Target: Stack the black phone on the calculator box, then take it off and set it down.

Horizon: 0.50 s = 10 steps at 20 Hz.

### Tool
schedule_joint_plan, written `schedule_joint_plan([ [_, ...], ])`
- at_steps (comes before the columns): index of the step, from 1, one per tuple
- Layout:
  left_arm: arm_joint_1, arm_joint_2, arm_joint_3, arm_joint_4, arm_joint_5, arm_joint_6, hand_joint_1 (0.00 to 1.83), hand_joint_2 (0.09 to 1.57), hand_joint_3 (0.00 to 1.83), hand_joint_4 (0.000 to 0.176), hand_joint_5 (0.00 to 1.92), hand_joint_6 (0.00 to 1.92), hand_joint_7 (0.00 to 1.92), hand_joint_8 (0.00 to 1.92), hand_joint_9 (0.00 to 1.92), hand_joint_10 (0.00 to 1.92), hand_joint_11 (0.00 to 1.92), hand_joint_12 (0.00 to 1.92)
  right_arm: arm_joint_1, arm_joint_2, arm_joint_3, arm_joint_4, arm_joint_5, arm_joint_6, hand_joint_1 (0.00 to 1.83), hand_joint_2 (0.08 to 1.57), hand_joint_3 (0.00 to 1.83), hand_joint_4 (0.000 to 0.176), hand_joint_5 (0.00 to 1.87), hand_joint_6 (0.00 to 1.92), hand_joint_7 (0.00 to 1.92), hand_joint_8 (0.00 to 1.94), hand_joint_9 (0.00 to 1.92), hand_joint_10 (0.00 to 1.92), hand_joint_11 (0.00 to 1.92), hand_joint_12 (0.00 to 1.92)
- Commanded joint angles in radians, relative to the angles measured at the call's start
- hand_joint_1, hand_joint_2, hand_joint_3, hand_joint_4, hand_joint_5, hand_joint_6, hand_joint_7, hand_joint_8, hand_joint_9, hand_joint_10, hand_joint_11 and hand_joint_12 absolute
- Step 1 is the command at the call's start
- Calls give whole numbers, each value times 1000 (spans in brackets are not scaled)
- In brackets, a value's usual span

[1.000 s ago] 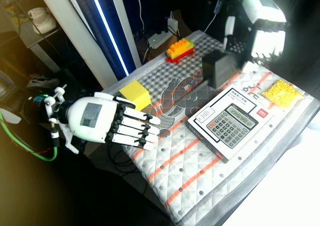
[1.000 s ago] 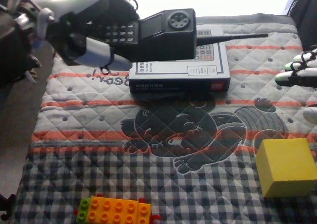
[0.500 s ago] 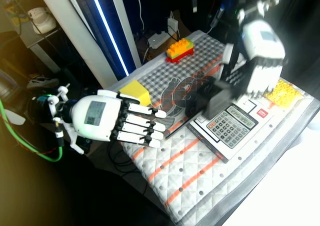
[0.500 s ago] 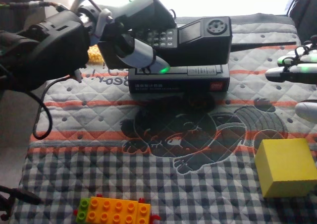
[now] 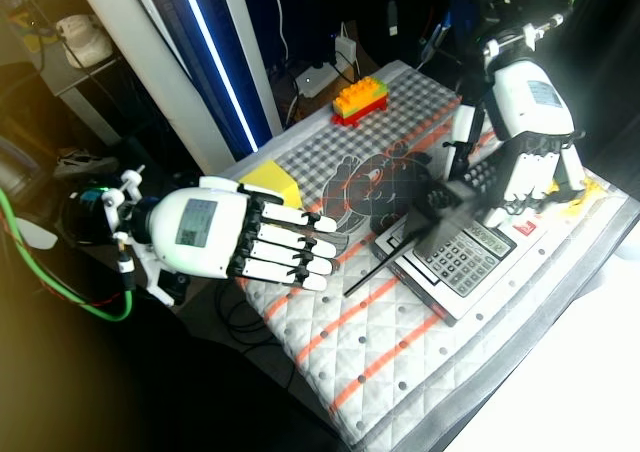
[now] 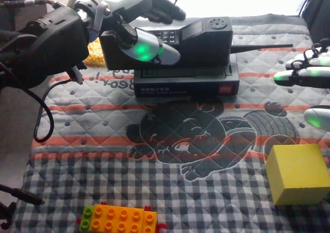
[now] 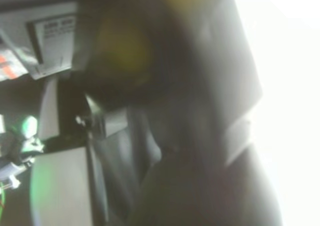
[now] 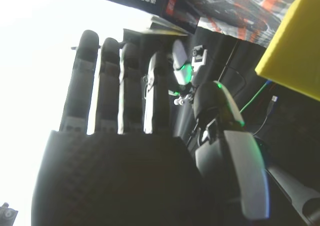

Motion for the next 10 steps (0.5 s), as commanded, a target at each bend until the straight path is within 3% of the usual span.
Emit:
schedule_joint_plan([
  [1,-13,-1,3,5,-119,-5,845,915,0,108,498,0,530,0,547,21,0,1323,13,1,5,24,117,3,214,1374,0,100,417,2,401,2,356,2,300,169],
  [4,-5,0,0,2,-130,-18,801,891,0,155,372,0,408,0,449,1,0,1082,14,0,4,23,117,3,306,1378,0,58,440,5,406,3,380,6,358,176],
  [5,4,8,-8,4,-143,-37,798,868,0,172,313,1,368,0,406,0,0,1007,14,0,4,23,118,4,342,1384,0,68,447,5,411,3,373,2,350,168],
  [6,12,21,-24,9,-160,-53,789,860,0,174,292,3,345,4,403,2,0,1067,18,0,4,23,118,4,362,1380,0,67,452,4,420,4,373,1,351,169],
  [7,18,35,-41,13,-174,-59,770,848,0,169,273,0,316,0,368,0,0,1062,21,0,4,23,119,4,377,1371,0,80,457,3,419,2,422,13,380,187],
  [9,33,80,-96,28,-220,-63,774,848,0,161,261,2,298,2,333,5,0,973,31,0,3,22,138,8,352,1362,0,82,456,1,423,2,427,10,375,184],
  [10,43,108,-131,42,-251,-66,730,870,5,155,226,2,244,2,212,9,0,603,38,1,3,22,160,12,248,1354,0,89,445,1,438,2,382,1,327,137],
])
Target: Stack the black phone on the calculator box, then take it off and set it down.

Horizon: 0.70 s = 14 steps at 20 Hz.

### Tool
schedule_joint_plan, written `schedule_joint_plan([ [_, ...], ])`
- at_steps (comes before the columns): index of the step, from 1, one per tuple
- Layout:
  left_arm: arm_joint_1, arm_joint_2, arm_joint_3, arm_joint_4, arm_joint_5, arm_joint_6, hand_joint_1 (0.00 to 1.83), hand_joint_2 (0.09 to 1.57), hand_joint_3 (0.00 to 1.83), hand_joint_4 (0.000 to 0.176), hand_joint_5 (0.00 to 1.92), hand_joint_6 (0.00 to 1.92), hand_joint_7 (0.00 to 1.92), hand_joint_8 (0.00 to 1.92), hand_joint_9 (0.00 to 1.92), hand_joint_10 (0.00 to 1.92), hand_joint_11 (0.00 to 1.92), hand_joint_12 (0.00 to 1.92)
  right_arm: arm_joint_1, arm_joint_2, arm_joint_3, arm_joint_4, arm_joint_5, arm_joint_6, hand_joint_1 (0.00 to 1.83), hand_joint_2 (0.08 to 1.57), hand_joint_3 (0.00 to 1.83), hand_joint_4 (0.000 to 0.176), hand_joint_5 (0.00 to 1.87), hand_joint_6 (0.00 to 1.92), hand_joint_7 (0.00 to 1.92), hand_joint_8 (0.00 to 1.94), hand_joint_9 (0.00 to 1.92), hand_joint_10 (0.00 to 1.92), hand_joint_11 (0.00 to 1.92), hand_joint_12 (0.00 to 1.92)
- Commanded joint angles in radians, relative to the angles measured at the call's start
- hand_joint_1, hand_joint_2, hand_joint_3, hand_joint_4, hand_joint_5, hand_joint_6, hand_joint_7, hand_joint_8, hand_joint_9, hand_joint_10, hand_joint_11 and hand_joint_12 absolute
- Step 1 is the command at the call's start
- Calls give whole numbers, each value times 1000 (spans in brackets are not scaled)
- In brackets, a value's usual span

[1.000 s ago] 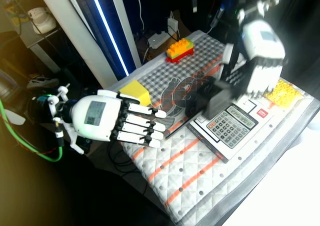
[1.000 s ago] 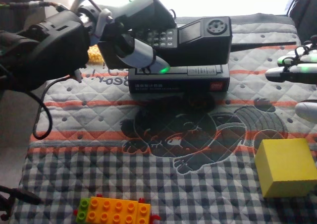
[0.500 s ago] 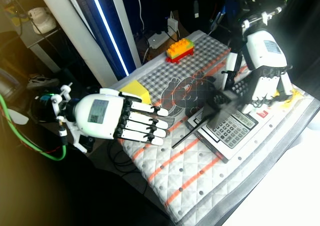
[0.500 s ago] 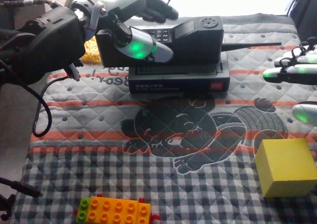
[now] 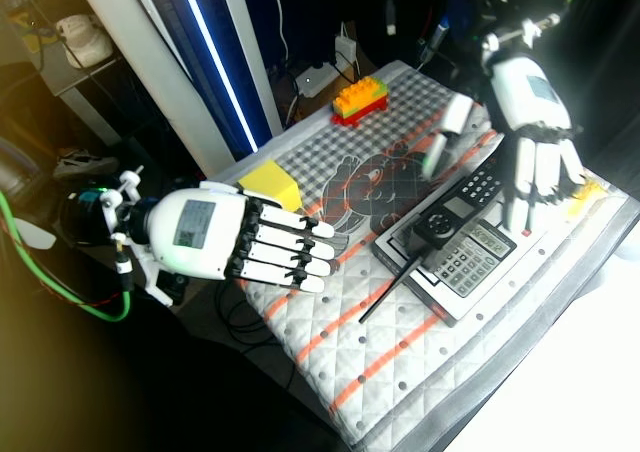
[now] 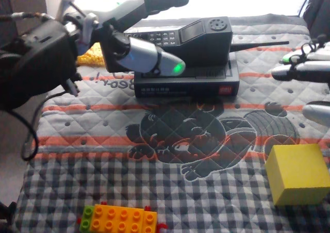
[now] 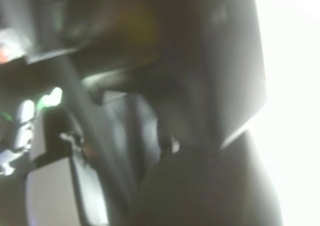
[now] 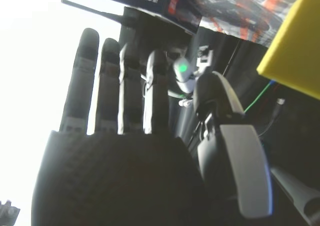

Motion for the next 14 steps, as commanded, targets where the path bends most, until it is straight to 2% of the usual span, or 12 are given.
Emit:
schedule_joint_plan([
  [1,-2,27,-16,19,-176,-14,730,870,5,155,226,2,244,2,212,9,0,603,20,3,2,22,152,6,248,1354,0,89,445,1,438,2,382,1,327,137],
  [2,8,55,-47,43,-213,-41,703,872,1,175,186,2,198,1,181,1,0,440,41,2,2,19,162,6,348,1360,0,55,460,2,447,2,363,1,277,74],
  [3,16,73,-63,62,-236,-76,716,866,0,176,145,1,172,2,151,0,0,362,56,-1,3,16,165,6,354,1359,0,57,455,0,449,2,367,4,272,67],
  [4,28,98,-82,82,-264,-124,732,868,0,176,130,0,179,1,197,4,0,644,74,-8,7,13,165,6,397,1337,0,49,473,5,466,6,392,10,310,75],
  [5,43,124,-101,100,-292,-165,730,869,0,176,118,0,167,0,200,2,0,700,90,-20,14,12,165,6,410,1327,0,52,469,3,455,1,384,5,304,68],
  [6,63,162,-133,107,-326,-181,688,845,0,176,114,0,171,1,193,1,0,606,110,-36,26,12,165,6,409,1303,0,66,446,0,436,0,379,2,313,69],
  [7,79,191,-162,110,-353,-181,667,815,0,176,135,4,191,4,184,0,0,546,126,-47,34,12,165,6,413,1246,0,102,424,0,394,0,319,0,291,51],
  [8,103,227,-195,110,-395,-182,702,801,0,176,154,10,199,6,172,0,0,529,145,-60,44,12,164,6,437,1221,0,102,414,1,380,0,303,0,289,46],
  [9,120,251,-217,110,-419,-182,723,817,0,171,147,3,161,8,122,7,0,371,157,-69,51,10,162,6,462,1203,0,97,407,0,365,0,292,0,286,41],
  [10,155,289,-253,108,-465,-183,715,806,0,152,114,0,67,1,24,1,0,73,184,-87,65,8,151,6,512,1181,0,97,383,0,327,0,255,0,257,26],
  [13,248,371,-332,89,-555,-183,864,833,7,156,103,11,64,19,31,10,26,15,256,-138,103,-1,98,6,569,1106,0,115,345,0,290,0,248,0,228,9],
  [14,300,408,-368,72,-594,-183,905,841,9,172,85,3,64,16,28,8,4,2,294,-162,122,-12,64,6,561,1087,0,113,299,0,250,0,211,0,201,1],
])
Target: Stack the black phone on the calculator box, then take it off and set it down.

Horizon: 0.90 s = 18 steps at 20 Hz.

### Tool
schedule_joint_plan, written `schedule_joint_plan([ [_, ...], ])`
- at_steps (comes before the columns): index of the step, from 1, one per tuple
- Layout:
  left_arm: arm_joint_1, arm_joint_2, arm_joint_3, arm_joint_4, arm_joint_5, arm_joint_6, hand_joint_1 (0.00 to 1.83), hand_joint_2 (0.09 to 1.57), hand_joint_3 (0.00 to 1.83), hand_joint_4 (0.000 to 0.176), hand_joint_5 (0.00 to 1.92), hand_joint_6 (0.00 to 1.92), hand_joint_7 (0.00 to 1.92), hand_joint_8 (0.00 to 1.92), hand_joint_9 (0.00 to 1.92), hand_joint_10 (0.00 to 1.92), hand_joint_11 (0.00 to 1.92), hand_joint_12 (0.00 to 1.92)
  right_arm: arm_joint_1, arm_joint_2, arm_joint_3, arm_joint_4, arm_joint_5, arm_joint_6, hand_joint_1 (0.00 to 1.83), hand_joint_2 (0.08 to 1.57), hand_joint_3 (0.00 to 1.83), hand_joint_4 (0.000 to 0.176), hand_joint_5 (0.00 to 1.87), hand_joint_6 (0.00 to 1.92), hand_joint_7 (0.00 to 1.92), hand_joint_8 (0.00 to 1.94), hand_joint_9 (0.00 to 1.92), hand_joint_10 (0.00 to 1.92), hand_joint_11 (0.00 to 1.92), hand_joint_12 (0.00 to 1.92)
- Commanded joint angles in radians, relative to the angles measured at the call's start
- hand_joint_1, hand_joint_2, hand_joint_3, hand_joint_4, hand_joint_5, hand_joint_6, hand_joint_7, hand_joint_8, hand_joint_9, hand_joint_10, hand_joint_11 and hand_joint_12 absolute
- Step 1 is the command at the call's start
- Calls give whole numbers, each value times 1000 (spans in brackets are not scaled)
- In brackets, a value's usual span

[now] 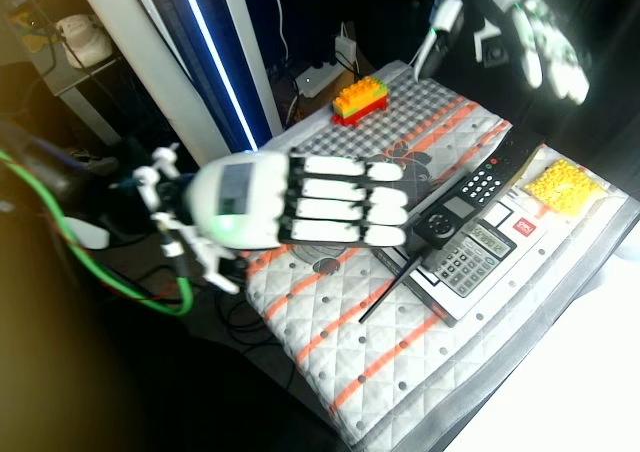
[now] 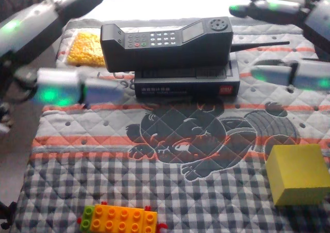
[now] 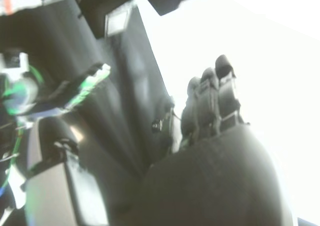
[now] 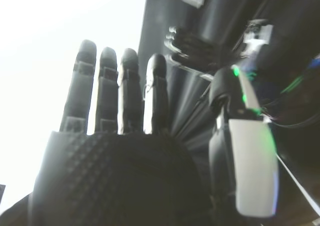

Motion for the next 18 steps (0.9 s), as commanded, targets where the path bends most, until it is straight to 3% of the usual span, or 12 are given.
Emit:
schedule_joint_plan([
  [1,17,26,-15,-19,-175,-4,872,822,0,173,54,0,36,3,5,1,0,0,31,-10,13,4,75,3,588,1064,0,112,255,0,223,0,183,0,184,0],
  [2,52,43,-34,-38,-200,-4,856,820,0,174,33,0,15,0,0,0,0,0,55,-23,24,-9,48,3,598,1059,0,121,216,0,204,0,155,0,159,0],
  [4,100,58,-56,-65,-239,-4,849,823,1,176,46,7,7,0,0,0,0,0,90,-45,42,-19,13,2,588,1032,0,117,160,0,194,0,167,6,173,9],
  [5,131,62,-69,-81,-260,-4,865,827,3,176,34,1,1,0,0,0,0,0,103,-61,57,-19,-8,2,594,1014,0,149,136,0,172,0,176,0,124,317],
  [6,150,62,-78,-91,-275,-4,859,827,3,176,37,2,0,0,0,0,0,0,115,-72,70,-19,-29,2,577,989,19,153,121,9,171,1,184,1,24,667],
  [8,187,62,-97,-103,-303,-4,856,821,0,176,47,5,0,0,0,0,0,0,150,-99,104,-19,-85,2,668,960,1,144,131,1,189,0,246,7,0,967],
  [9,193,62,-101,-106,-311,-4,842,838,7,162,37,1,0,0,0,0,0,0,164,-110,116,-21,-106,2,679,943,0,154,125,0,187,0,359,24,68,1112],
  [10,197,62,-104,-111,-320,-4,822,858,15,155,34,0,0,0,0,0,0,0,182,-123,131,-26,-130,2,682,933,0,155,117,0,175,1,369,13,65,1172],
  [12,203,59,-104,-123,-326,-4,794,855,12,163,43,4,14,5,0,0,0,0,223,-168,177,-46,-205,2,679,916,0,163,121,1,181,2,268,3,2,1118],
  [14,207,57,-104,-127,-326,-4,805,854,10,157,36,0,14,4,0,0,0,0,238,-205,210,-57,-246,2,700,943,5,147,129,3,197,4,250,4,0,1025],
  [16,209,53,-102,-131,-326,-4,809,859,11,158,38,1,11,2,0,0,0,0,251,-244,240,-70,-290,2,687,945,1,130,129,1,229,5,311,16,0,1218],
  [18,208,48,-98,-133,-326,-4,822,854,7,156,37,1,8,1,0,0,0,0,255,-259,253,-84,-315,2,676,957,1,121,121,0,231,2,455,49,249,1292],
])
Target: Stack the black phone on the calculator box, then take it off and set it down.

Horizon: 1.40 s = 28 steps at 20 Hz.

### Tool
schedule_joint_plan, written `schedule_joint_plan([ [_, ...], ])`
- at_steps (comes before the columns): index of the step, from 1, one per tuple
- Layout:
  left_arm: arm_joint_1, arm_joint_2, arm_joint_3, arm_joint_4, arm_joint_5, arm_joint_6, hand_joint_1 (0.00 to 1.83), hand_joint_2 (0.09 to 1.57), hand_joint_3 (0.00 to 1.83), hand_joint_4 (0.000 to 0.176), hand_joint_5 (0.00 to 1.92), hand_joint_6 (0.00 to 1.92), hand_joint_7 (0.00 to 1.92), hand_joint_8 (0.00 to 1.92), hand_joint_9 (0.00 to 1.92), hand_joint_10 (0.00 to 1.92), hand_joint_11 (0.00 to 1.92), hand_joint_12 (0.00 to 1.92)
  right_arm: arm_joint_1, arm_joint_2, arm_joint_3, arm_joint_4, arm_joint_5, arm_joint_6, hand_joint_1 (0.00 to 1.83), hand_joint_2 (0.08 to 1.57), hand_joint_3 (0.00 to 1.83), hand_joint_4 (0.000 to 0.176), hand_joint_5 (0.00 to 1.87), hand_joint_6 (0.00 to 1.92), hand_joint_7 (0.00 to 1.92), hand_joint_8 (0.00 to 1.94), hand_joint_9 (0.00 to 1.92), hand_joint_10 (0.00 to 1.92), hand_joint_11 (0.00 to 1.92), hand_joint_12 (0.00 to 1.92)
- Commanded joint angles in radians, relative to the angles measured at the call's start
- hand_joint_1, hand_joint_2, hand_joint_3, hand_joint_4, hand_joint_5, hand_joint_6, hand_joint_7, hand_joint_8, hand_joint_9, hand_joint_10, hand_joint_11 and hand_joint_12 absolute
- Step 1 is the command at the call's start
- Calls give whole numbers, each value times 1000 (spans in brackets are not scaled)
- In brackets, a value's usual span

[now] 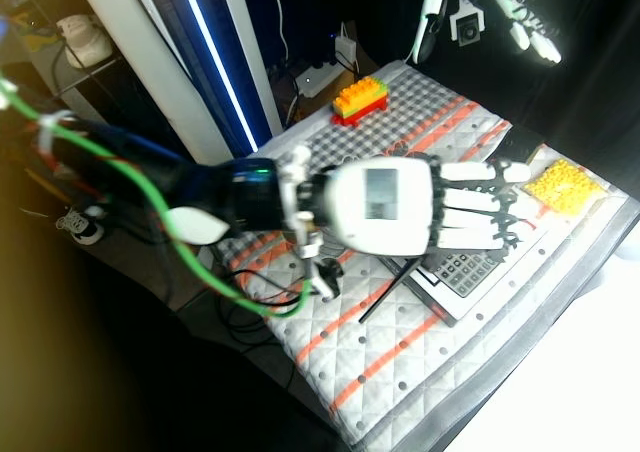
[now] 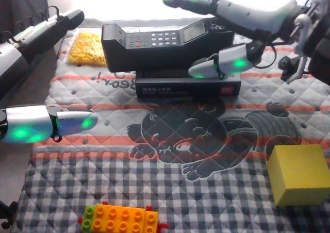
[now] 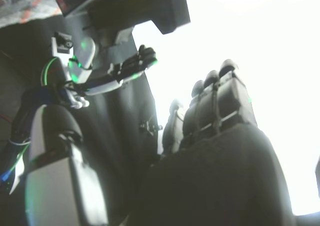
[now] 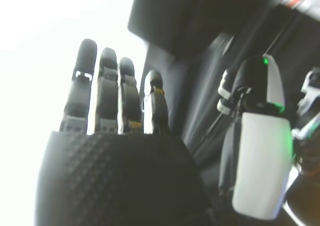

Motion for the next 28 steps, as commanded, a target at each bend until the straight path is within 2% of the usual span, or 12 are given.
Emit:
schedule_joint_plan([
  [1,-9,-1,7,7,-123,-4,822,849,5,164,35,0,6,0,0,0,0,0,18,6,14,18,95,1,645,970,1,123,114,0,224,0,504,46,332,1280],
  [5,-9,-2,7,2,-118,-4,829,861,9,152,59,8,4,1,0,0,0,0,21,0,16,1,84,1,732,1006,1,57,308,7,526,15,594,37,109,1359],
  [8,-9,-5,9,-2,-115,-4,850,868,10,156,54,4,13,4,0,0,0,0,22,-1,17,0,83,1,1061,1043,1,0,711,19,919,53,949,164,467,1412],
  [9,-9,-5,10,-4,-115,-5,870,869,10,155,51,2,14,3,0,0,0,0,22,-1,18,0,83,1,1326,1039,17,0,946,621,1168,443,1057,821,689,1235],
  [10,-9,-5,10,-6,-115,-5,872,874,12,157,48,1,12,2,0,0,0,0,22,-1,18,0,83,1,1377,1073,0,0,937,856,1126,671,1040,1019,812,1190],
  [12,-7,-6,10,-11,-113,-5,862,879,13,161,45,0,25,6,0,0,0,0,22,0,17,0,83,1,1260,1082,0,0,962,957,1163,758,1319,547,1178,1025],
  [16,-1,-8,9,-18,-112,-12,894,882,10,167,37,4,39,8,3,1,0,0,26,19,-10,-2,89,1,1256,1082,0,0,941,1028,1191,682,1418,374,1145,1076],
  [18,10,-8,9,-21,-118,-33,894,884,10,166,47,7,39,6,8,3,0,0,26,51,-36,-7,111,1,1384,1074,7,0,891,1021,1105,656,1116,978,1065,923],
  [20,27,-6,9,-29,-131,-50,858,890,12,152,53,7,45,6,14,4,0,0,25,88,-70,-21,130,1,1256,1080,3,0,953,1020,1179,666,1300,413,1166,894],
  [22,38,-2,4,-40,-139,-52,898,879,5,129,66,10,40,3,8,2,0,0,20,114,-97,-57,131,1,1387,1062,4,0,934,993,1128,614,1131,924,1057,903],
  [26,64,8,-7,-52,-168,-65,840,897,11,165,70,6,37,1,3,1,0,0,-34,182,-165,-88,159,2,1388,1051,1,0,978,912,1192,520,1115,966,1026,958],
  [28,68,8,-7,-54,-175,-70,868,890,6,147,60,1,20,0,0,0,0,0,-56,212,-191,-99,174,2,1392,1057,3,0,943,946,1155,601,1127,924,1081,889],
])
